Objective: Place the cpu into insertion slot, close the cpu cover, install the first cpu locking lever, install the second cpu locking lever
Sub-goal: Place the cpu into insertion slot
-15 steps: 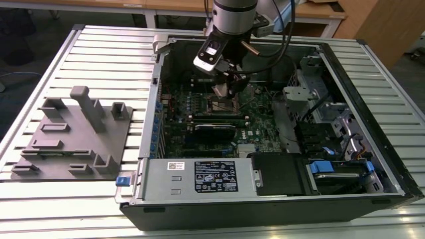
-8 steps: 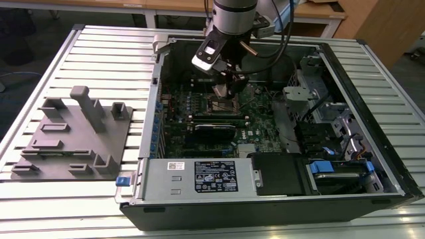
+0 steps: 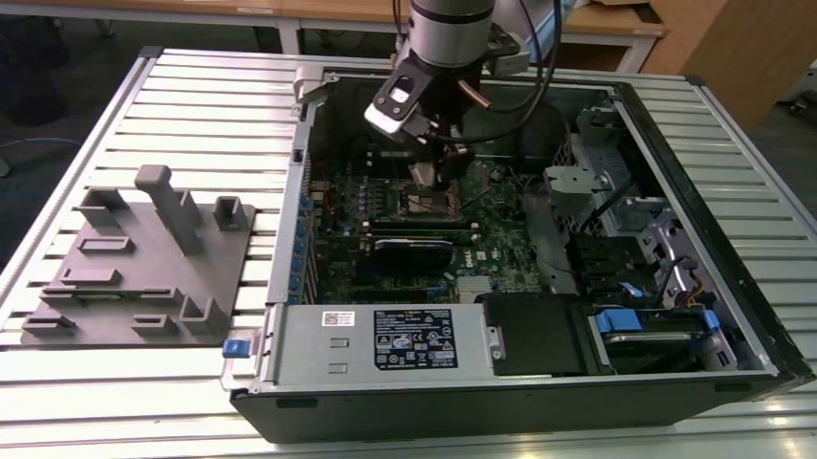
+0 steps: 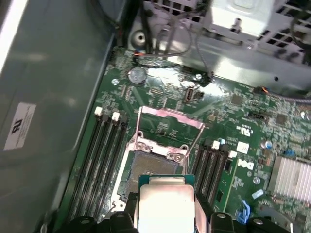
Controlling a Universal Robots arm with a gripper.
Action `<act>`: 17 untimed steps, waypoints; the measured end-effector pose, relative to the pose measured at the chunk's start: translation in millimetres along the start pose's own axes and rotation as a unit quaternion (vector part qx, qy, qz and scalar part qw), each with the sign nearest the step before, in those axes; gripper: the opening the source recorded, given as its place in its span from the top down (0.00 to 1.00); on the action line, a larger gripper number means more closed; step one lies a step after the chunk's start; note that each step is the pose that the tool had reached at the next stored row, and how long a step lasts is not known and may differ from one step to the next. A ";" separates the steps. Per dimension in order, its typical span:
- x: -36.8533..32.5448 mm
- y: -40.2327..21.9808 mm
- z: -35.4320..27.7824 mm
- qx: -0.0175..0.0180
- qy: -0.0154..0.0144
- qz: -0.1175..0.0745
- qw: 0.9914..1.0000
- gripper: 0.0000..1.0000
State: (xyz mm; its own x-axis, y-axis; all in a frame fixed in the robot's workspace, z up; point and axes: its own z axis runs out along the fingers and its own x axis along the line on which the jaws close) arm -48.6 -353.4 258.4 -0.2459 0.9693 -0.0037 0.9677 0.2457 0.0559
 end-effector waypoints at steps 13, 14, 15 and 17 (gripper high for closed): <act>0.0 -0.2 1.7 0.000 -0.006 0.102 0.995 0.46; 0.0 -0.2 1.7 0.000 -0.006 0.103 0.995 0.46; 0.1 -0.3 1.8 0.000 -0.006 0.103 0.995 0.46; 0.6 -0.5 2.5 0.000 -0.006 0.103 0.995 0.46</act>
State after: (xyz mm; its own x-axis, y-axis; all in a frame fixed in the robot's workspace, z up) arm -49.1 -352.9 255.9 -0.0423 0.9991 -0.0034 0.9975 0.0424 0.0561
